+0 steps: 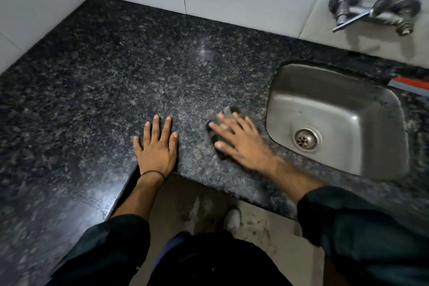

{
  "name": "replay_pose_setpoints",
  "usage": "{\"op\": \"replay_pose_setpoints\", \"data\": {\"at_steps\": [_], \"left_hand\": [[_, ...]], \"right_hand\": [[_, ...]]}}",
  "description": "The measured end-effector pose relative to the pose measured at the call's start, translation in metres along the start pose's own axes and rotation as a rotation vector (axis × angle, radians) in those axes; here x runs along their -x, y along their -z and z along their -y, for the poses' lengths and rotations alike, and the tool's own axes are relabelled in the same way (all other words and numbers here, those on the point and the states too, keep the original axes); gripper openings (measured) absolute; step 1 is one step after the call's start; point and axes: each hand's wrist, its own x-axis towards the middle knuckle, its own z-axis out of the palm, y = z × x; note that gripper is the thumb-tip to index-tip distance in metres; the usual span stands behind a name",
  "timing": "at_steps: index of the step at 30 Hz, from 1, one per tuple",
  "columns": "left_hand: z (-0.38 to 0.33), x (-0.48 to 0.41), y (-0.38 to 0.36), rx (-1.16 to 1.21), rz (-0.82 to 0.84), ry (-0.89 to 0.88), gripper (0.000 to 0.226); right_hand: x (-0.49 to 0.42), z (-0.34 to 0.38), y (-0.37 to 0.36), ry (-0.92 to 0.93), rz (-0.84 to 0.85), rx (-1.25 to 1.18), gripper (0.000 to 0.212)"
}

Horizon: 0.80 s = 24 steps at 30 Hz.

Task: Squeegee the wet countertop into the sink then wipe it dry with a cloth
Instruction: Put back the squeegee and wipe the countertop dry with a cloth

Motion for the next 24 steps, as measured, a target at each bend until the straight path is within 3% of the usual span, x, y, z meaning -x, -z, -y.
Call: {"op": "replay_pose_setpoints", "data": {"at_steps": [4, 7, 11, 15, 17, 19, 22, 24], "left_hand": [[0.006, 0.002, 0.005, 0.002, 0.001, 0.009, 0.054], [-0.008, 0.012, 0.01, 0.078, -0.001, -0.073, 0.055], [-0.06, 0.046, -0.002, 0.09, 0.037, -0.357, 0.054], [-0.082, 0.069, -0.032, 0.0, 0.155, -0.504, 0.055], [-0.079, 0.072, -0.041, -0.032, 0.163, -0.532, 0.057], [-0.077, 0.071, -0.043, -0.045, 0.164, -0.542, 0.055], [-0.078, 0.071, -0.04, -0.028, 0.177, -0.536, 0.054], [-0.079, 0.071, -0.037, -0.017, 0.193, -0.535, 0.055]], "right_hand": [[0.07, 0.061, -0.023, 0.116, 0.016, 0.0, 0.063], [0.12, 0.027, -0.018, 0.06, -0.009, 0.049, 0.063], [0.165, -0.033, -0.006, -0.447, -0.091, 0.016, 0.063], [0.145, 0.006, -0.018, -0.869, -0.236, -0.056, 0.065], [0.128, 0.044, -0.025, -0.854, -0.24, -0.079, 0.063], [0.132, 0.066, -0.031, -0.71, -0.206, -0.088, 0.061], [0.175, 0.049, -0.029, -0.481, -0.163, -0.109, 0.061], [0.211, 0.019, -0.024, -0.531, -0.146, -0.094, 0.063]]}}
